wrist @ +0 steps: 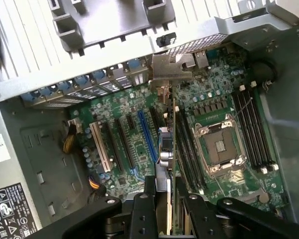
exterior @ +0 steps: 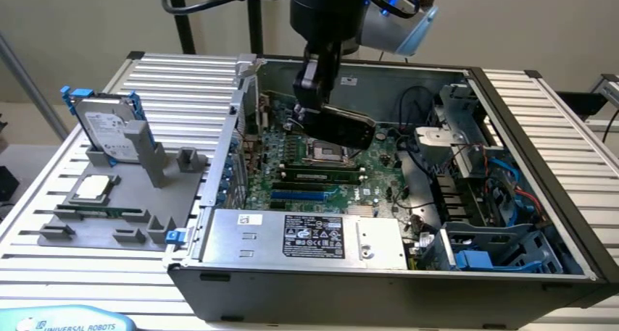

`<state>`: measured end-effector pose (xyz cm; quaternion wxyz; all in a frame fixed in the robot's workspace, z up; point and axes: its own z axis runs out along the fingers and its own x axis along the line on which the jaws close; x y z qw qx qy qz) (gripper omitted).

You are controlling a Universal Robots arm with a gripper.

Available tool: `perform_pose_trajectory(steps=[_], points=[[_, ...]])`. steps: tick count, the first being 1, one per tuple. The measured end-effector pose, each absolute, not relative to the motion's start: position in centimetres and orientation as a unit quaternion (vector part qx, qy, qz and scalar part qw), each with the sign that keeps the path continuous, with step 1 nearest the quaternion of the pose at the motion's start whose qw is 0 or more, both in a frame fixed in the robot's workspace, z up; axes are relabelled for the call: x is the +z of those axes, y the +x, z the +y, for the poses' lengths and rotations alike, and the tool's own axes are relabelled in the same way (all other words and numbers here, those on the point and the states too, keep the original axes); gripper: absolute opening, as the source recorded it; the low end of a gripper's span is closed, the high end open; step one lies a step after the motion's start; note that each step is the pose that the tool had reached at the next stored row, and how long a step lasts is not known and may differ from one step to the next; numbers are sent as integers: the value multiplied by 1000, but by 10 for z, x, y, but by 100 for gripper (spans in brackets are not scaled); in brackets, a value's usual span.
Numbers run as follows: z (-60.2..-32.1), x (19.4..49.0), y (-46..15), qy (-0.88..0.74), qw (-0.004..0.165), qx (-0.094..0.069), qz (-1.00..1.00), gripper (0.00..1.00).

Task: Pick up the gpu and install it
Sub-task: 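Insert the gpu into the slot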

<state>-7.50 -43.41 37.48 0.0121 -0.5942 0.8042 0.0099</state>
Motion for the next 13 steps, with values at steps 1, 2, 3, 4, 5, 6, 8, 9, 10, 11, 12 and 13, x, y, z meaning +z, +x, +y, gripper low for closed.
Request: perform_pose_trajectory(steps=[1,2,3,4,5,6,8,9,10,11,12,13], points=[[-434,374,-75,-601,13,10,799,27],[-434,373,-75,-609,13,9,793,27],[-434,373,-75,-616,14,9,788,27],[-434,372,-75,-623,14,9,782,27],[-434,371,-75,-630,14,8,776,27],[-434,370,-75,-637,15,8,771,27],[-434,368,-75,-651,16,8,759,27],[-434,367,-75,-658,16,8,753,27],[-434,365,-75,-665,16,8,747,27],[-434,363,-75,-671,16,8,741,27],[-434,362,-75,-678,16,8,735,27],[-434,360,-75,-684,16,8,730,27]])
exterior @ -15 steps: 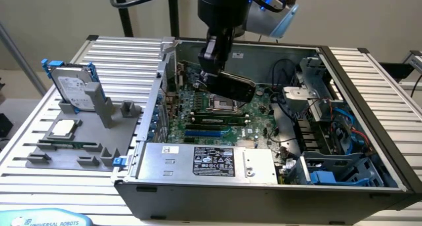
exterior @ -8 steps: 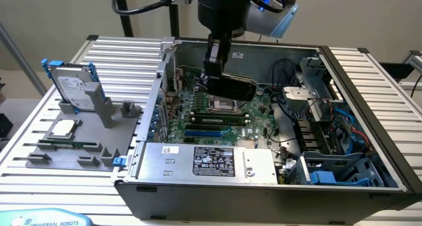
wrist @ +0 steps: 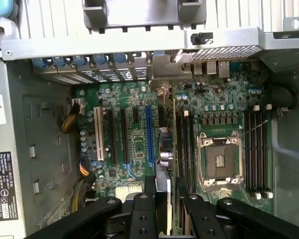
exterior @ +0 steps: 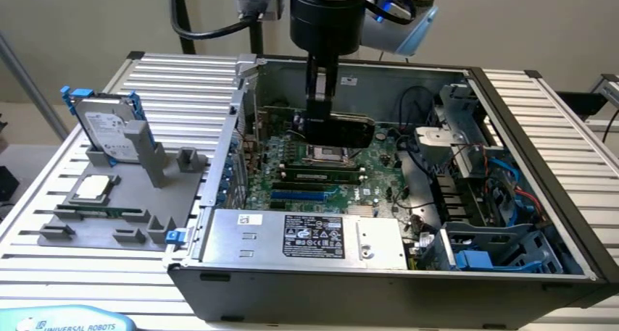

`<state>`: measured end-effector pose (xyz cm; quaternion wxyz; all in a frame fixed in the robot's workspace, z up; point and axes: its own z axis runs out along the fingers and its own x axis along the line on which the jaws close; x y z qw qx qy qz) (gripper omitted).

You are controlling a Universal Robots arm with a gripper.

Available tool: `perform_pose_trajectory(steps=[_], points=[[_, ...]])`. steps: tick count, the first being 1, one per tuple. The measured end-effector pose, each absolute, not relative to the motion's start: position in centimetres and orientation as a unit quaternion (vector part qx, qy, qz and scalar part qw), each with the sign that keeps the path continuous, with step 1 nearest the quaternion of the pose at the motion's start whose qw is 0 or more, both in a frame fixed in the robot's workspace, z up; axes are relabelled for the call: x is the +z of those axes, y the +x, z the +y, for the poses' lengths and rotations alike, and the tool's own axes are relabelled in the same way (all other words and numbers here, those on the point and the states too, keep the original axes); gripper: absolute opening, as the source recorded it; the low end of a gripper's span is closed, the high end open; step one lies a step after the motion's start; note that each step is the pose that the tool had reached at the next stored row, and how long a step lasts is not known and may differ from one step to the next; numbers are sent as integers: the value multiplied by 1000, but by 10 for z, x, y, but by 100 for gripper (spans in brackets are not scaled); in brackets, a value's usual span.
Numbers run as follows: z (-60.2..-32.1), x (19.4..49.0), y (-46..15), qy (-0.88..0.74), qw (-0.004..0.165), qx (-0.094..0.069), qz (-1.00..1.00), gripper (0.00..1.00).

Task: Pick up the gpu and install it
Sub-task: 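Insert the gpu into the slot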

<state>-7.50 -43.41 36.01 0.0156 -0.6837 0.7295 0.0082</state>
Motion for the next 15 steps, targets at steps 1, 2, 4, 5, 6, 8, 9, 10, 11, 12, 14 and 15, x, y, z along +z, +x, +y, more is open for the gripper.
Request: perform_pose_trajectory(steps=[1,2,4,5,6,8,9,10,11,12,14,15], points=[[-434,358,-75,-689,15,8,725,27],[-434,357,-75,-693,16,9,720,27],[-435,353,-76,-698,16,9,716,27],[-435,351,-78,-698,16,9,716,27],[-435,349,-79,-698,16,9,716,27],[-437,346,-80,-698,16,9,716,27],[-438,344,-81,-698,16,9,716,27],[-439,342,-82,-698,16,9,716,27],[-441,340,-83,-698,16,9,716,27],[-442,338,-85,-698,16,9,716,27],[-445,335,-87,-697,16,9,717,27],[-446,333,-88,-697,16,9,717,27]])
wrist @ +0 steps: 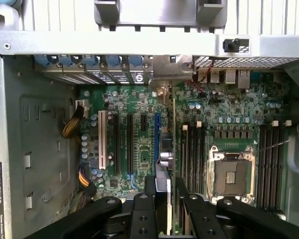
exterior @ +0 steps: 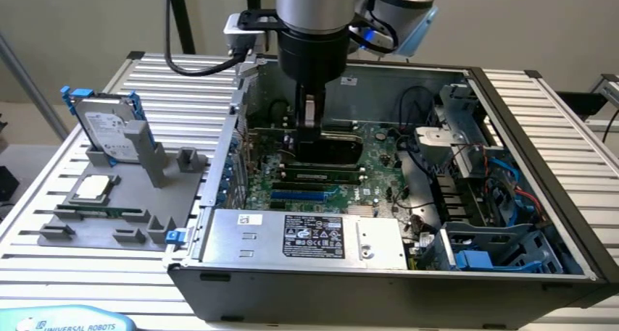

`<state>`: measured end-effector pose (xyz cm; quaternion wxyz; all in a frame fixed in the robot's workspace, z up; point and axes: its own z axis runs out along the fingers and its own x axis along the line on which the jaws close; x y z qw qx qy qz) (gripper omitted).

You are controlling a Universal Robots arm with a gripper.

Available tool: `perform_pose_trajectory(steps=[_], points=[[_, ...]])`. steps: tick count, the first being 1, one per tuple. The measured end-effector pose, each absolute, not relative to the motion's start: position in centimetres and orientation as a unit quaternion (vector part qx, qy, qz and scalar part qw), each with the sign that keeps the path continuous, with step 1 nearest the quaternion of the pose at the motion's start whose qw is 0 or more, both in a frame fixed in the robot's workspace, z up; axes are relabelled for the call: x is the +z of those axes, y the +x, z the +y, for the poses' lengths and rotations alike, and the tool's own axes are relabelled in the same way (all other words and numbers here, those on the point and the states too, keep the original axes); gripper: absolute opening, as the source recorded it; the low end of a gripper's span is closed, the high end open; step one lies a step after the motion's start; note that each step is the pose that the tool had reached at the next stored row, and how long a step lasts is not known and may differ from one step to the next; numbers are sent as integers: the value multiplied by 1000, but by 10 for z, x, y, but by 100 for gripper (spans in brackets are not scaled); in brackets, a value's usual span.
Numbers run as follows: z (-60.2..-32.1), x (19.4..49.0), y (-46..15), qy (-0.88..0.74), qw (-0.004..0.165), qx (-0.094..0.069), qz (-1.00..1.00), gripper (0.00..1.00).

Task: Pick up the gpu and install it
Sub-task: 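Insert the gpu into the slot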

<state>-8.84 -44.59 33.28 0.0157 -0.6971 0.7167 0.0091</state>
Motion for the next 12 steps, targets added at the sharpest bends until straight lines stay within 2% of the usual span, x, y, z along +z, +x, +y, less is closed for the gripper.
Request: perform_pose_trajectory(steps=[12], points=[[-452,311,-95,-689,16,9,725,27]])
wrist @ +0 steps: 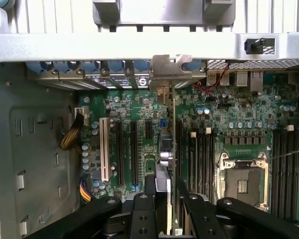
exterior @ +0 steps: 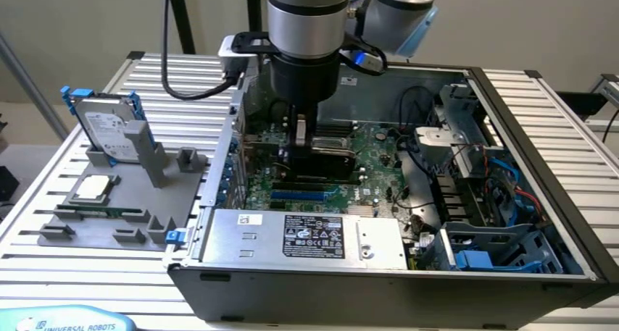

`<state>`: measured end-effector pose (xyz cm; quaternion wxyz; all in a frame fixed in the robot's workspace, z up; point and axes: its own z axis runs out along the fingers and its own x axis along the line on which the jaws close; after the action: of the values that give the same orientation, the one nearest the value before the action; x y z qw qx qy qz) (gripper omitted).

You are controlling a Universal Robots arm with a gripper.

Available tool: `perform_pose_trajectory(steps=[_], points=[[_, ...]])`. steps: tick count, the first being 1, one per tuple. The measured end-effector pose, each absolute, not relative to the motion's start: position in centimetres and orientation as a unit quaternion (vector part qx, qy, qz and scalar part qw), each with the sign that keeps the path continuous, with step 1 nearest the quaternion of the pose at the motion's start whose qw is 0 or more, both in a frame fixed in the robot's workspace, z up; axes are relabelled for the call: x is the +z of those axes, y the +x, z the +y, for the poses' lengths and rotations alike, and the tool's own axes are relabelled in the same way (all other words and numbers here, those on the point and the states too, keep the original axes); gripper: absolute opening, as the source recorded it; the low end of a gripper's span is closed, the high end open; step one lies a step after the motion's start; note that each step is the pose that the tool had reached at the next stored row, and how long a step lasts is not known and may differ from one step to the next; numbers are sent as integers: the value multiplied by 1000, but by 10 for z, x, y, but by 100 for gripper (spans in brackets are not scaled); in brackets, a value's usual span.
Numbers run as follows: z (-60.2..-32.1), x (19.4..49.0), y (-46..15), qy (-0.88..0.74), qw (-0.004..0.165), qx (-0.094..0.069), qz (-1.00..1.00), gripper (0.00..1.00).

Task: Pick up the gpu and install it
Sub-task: 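Insert the gpu into the slot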

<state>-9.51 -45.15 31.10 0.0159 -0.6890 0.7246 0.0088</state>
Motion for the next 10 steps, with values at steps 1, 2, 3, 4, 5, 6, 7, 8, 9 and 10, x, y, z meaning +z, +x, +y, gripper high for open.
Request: perform_pose_trajectory(steps=[1,2,3,4,5,6,7,8,9,10], points=[[-452,309,-95,-688,16,9,725,27],[-452,307,-96,-687,16,9,726,27],[-452,306,-96,-687,16,9,727,27],[-452,304,-96,-686,16,9,727,27],[-453,302,-96,-685,16,9,728,27],[-453,300,-97,-684,16,9,729,27],[-453,298,-97,-683,16,9,730,27],[-453,296,-97,-682,16,9,731,27],[-453,295,-97,-680,16,9,733,27],[-453,293,-97,-679,16,9,734,27]])
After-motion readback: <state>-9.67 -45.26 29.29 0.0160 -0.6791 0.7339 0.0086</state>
